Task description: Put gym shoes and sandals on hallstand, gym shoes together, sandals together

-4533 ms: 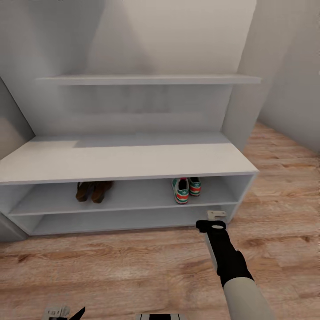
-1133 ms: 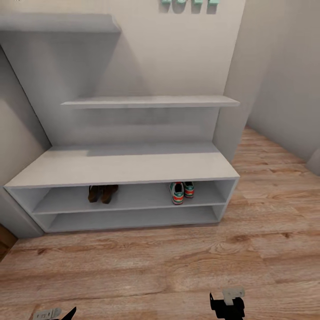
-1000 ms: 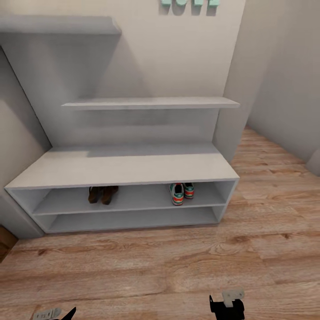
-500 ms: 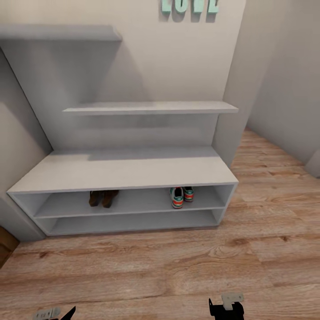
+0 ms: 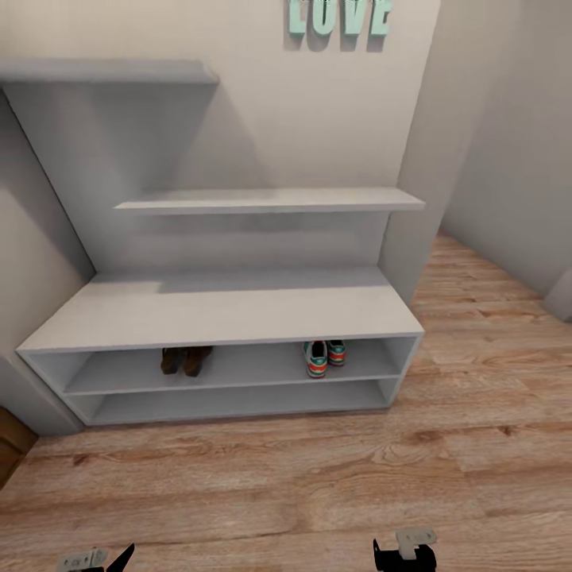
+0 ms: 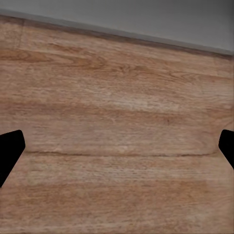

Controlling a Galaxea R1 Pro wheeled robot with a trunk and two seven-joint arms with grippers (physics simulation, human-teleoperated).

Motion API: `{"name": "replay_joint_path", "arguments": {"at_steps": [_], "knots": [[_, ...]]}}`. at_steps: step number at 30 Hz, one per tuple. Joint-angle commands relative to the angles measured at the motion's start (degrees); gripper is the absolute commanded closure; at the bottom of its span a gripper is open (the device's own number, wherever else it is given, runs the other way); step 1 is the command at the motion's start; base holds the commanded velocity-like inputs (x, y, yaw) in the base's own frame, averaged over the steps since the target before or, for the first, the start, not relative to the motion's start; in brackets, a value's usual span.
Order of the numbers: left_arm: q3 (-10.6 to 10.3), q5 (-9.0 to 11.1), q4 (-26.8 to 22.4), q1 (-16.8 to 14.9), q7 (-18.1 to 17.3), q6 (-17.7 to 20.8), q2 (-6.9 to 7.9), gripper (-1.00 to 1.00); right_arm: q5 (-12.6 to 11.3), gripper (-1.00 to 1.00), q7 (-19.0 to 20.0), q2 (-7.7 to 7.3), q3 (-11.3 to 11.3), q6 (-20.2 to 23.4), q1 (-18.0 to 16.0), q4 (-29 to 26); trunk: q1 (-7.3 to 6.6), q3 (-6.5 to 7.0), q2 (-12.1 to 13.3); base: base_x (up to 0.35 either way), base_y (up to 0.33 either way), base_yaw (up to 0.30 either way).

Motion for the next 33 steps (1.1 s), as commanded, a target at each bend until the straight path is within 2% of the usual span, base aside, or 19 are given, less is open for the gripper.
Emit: {"name": "replay_joint_path", "arguments": {"at_steps": [1,33], "knots": [[0.2,0.2,0.1,0.0,-0.5,0.0,-0.02,-1.00,0.6,-1.00,-0.2,0.00,-0.4,-0.2,0.0,0.1,-0.23,0.14,0.4,0.000,0.000,0.000],[0.2,0.4,0.3,0.0,-0.5,-0.7,-0.12,-1.00,0.6,-1.00,-0.2,-0.08,-0.5,0.0,1.5,0.3,-7.26,5.89,13.2,0.000,0.000,0.000]]}}
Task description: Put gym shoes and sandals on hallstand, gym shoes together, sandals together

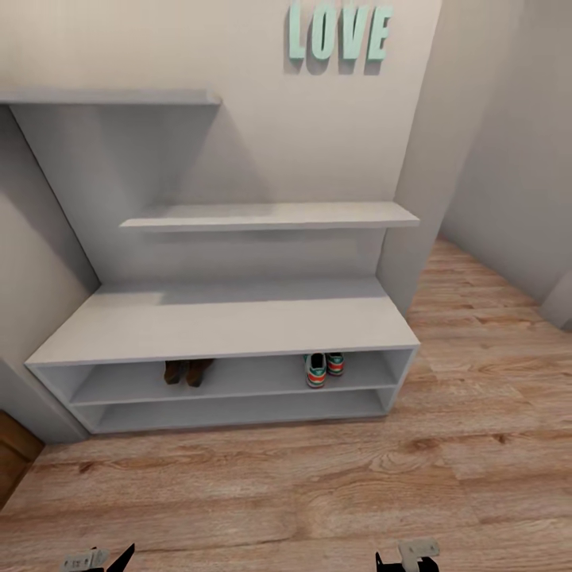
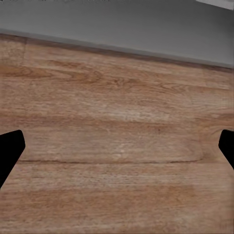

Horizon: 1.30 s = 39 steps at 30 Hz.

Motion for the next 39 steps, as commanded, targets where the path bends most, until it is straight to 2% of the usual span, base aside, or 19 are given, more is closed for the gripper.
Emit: {"name": "replay_joint_path", "arguments": {"at_steps": [1,39], "knots": [[0.2,0.3,0.1,0.0,-0.5,0.0,-0.01,-1.00,0.6,-1.00,-0.2,0.00,-0.4,-0.2,0.0,0.1,-0.23,0.14,0.4,0.000,0.000,0.000],[0.3,0.6,0.1,1.2,-0.4,0.0,-0.04,-1.00,0.6,-1.00,-0.2,0.00,-0.4,-0.2,0.1,0.1,-8.58,6.96,15.6,0.000,0.000,0.000]]}}
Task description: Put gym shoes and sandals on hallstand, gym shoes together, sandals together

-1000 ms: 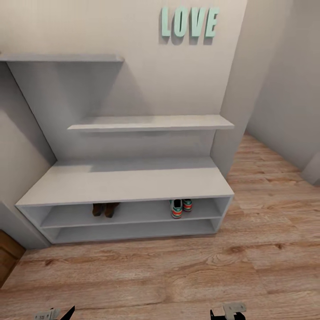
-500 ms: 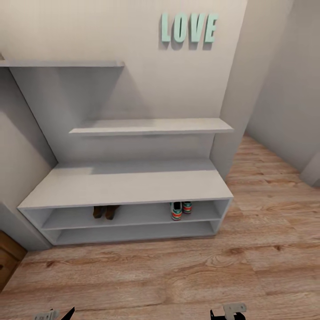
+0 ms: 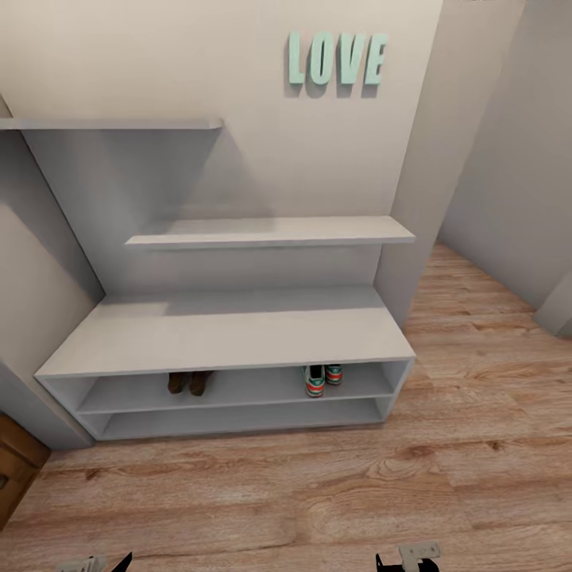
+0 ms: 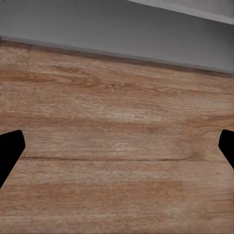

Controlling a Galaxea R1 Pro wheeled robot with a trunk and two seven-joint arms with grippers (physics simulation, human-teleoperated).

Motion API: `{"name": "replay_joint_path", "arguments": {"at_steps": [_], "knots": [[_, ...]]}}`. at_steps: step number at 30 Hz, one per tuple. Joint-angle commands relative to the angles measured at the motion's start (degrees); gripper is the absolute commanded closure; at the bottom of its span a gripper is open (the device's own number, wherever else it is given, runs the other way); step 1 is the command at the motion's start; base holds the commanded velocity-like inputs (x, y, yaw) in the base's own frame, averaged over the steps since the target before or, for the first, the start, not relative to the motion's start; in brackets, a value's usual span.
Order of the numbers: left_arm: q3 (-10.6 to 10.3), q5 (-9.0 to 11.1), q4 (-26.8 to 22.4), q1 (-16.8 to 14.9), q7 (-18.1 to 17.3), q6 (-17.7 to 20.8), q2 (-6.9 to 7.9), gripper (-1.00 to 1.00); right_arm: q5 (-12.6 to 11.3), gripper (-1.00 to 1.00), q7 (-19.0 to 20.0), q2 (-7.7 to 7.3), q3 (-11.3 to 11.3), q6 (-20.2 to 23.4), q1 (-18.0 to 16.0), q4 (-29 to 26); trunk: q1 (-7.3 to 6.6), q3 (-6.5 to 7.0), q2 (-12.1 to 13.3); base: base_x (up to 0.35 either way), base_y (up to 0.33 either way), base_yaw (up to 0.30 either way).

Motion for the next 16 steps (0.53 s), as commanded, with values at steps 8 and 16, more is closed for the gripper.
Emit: {"name": "replay_joint_path", "arguments": {"at_steps": [8,16], "knots": [[0.3,0.2,0.1,0.0,-0.4,0.1,-0.01,-1.00,0.6,-1.00,-0.2,0.00,-0.5,-0.2,0.0,0.1,-0.01,-0.04,0.0,0.000,0.000,0.000],[0.3,0.2,0.1,0.0,-0.4,0.1,-0.01,-1.00,0.6,-1.00,-0.2,0.00,-0.4,-0.2,0.0,0.1,-0.01,-0.04,0.0,0.000,0.000,0.000]]}}
